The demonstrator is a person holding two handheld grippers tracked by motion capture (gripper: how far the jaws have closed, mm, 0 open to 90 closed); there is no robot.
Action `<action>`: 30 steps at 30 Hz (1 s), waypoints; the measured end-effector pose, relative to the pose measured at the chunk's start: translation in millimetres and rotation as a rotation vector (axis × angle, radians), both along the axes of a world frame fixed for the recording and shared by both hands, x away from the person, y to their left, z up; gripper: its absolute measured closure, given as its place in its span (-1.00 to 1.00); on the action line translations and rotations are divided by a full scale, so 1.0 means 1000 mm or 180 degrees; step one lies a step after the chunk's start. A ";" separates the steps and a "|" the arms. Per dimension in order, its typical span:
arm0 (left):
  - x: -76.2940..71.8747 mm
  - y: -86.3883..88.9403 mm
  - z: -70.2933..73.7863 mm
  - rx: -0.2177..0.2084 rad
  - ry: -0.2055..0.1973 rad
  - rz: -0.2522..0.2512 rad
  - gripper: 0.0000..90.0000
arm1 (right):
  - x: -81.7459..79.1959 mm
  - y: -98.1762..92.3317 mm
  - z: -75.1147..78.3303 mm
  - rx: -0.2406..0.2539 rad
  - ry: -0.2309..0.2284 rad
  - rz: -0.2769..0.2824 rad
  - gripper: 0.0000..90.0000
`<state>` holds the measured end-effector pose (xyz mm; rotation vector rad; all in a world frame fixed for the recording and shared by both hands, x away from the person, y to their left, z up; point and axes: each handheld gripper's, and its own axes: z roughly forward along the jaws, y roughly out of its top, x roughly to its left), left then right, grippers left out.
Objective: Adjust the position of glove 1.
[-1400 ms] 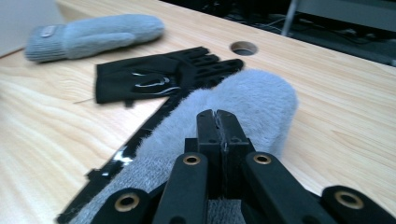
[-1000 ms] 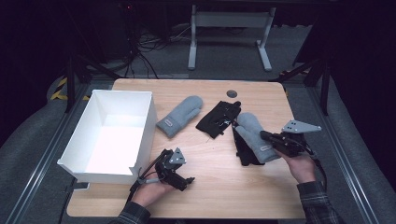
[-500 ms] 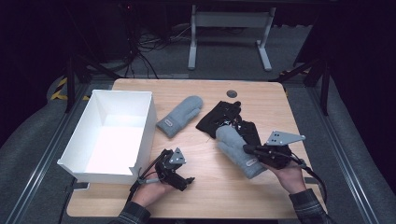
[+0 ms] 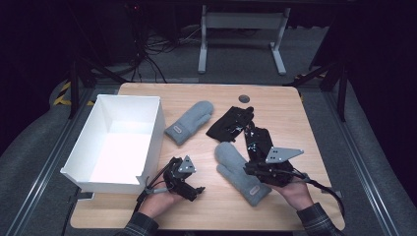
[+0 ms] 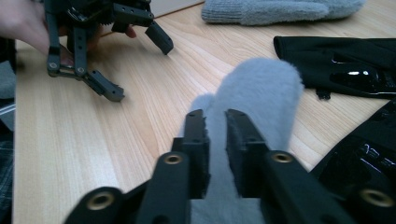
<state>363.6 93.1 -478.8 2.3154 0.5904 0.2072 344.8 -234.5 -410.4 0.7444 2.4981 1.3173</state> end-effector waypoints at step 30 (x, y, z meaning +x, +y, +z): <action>0.000 -0.001 0.000 0.0003 -0.0002 0.0023 -1.00 | -0.025 -0.021 -0.044 -0.0376 0.0537 0.0208 1.00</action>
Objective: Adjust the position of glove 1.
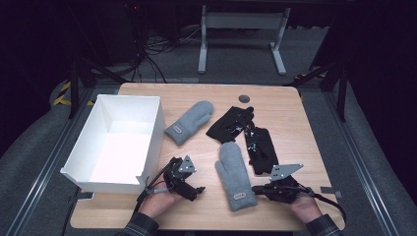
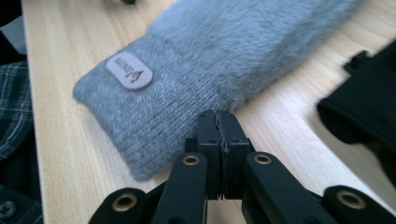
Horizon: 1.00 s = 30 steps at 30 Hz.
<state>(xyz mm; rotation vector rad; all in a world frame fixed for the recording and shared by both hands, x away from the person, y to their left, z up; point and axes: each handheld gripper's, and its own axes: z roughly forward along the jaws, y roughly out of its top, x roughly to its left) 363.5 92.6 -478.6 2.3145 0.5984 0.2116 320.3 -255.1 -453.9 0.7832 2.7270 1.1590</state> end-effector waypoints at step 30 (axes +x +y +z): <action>0.000 -0.001 0.001 0.0028 0.0008 0.0050 -0.99 | -0.002 0.048 -0.002 -0.0107 -0.0255 0.0241 0.67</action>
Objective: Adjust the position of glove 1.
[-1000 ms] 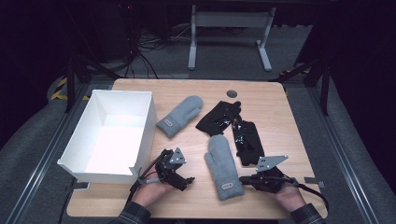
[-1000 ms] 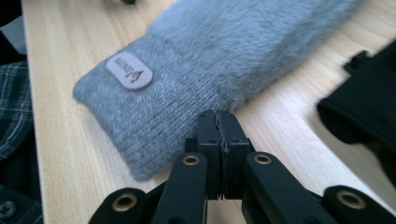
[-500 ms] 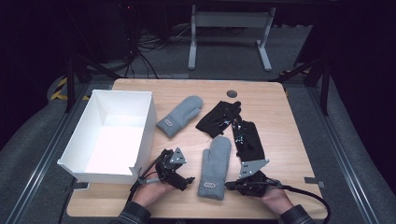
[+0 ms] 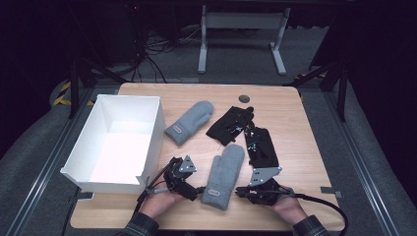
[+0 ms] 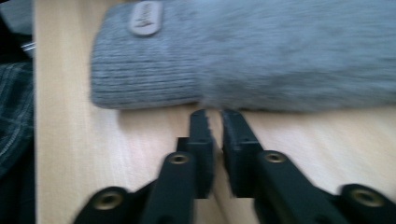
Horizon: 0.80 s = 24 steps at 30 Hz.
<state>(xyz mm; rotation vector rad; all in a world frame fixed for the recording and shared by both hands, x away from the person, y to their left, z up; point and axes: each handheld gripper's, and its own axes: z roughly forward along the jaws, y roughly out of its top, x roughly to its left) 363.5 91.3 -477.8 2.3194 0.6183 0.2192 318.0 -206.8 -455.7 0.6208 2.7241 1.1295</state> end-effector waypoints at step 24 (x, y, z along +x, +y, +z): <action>0.033 -0.013 0.035 0.0031 0.0146 0.0647 -0.53 | 0.004 -0.102 -0.007 -0.0044 -0.0174 -0.1192 -0.36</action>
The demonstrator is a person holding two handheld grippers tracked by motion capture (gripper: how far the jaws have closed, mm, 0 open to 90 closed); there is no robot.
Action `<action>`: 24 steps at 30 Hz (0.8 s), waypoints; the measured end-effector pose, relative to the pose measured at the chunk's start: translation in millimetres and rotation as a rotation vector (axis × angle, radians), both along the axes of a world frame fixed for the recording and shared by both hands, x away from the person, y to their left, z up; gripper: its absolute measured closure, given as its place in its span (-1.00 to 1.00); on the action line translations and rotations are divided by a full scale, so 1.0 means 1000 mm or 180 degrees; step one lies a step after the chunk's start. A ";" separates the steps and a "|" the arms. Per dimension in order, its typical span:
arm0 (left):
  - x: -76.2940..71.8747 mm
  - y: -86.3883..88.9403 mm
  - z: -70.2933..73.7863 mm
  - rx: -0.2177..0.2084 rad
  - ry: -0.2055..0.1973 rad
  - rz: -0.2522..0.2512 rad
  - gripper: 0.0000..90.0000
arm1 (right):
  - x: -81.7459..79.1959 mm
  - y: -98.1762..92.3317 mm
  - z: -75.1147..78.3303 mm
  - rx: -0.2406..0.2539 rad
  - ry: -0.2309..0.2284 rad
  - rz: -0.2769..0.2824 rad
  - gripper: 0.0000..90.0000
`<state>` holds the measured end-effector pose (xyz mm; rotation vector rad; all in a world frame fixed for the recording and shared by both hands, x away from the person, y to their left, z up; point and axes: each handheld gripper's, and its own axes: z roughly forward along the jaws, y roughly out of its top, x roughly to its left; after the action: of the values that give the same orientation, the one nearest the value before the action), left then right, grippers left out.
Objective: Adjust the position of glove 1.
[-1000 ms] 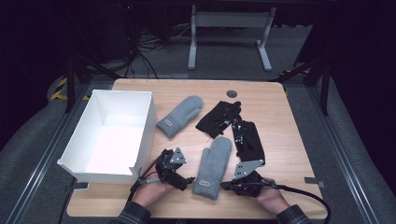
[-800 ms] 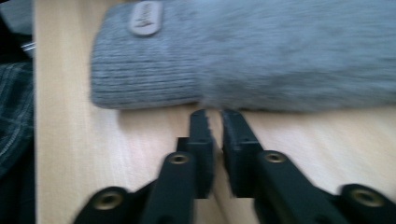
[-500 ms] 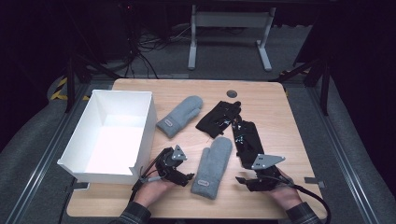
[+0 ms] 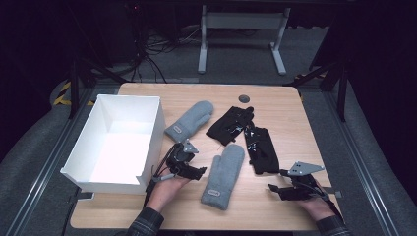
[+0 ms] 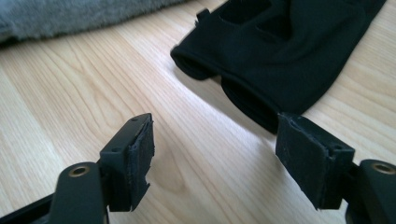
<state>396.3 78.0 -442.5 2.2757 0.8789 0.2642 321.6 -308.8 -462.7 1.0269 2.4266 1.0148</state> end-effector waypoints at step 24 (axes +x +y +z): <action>0.098 -0.017 0.021 0.0148 -0.0197 0.0351 -0.20 | -0.005 -0.011 -0.007 0.0063 -0.0103 -0.0062 -0.53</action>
<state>494.2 60.6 -421.7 2.2522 0.9767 0.4059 316.3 -320.3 -469.7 1.0307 2.3806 1.0428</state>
